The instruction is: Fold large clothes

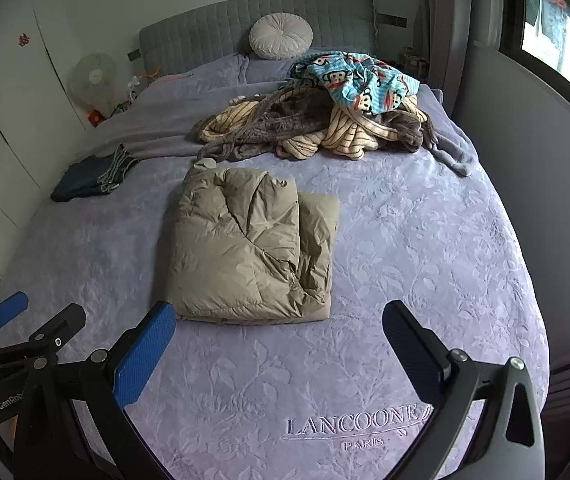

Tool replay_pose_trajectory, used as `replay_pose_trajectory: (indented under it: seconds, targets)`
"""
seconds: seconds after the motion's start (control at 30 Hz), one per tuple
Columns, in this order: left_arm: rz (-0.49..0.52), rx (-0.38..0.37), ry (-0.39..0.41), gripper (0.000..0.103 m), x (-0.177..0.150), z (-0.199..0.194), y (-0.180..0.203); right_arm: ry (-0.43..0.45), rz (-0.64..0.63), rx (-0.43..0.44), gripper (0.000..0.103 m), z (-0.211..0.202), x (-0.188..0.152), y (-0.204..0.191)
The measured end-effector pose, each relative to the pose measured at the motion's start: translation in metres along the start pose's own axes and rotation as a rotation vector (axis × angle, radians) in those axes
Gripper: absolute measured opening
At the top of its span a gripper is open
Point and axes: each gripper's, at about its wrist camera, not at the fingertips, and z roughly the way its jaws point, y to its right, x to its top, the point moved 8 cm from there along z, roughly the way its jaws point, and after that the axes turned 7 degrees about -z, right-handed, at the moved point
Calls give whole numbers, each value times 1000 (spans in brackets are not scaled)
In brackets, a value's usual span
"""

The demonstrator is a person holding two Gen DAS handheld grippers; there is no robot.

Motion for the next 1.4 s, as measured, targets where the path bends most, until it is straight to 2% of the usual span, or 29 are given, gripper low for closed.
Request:
replay_pose_trajectory:
  seconds: [1.4]
  targets:
    - [-6,7,-6,102,-1,1,-9,-4,-2,4,103,0,0,0]
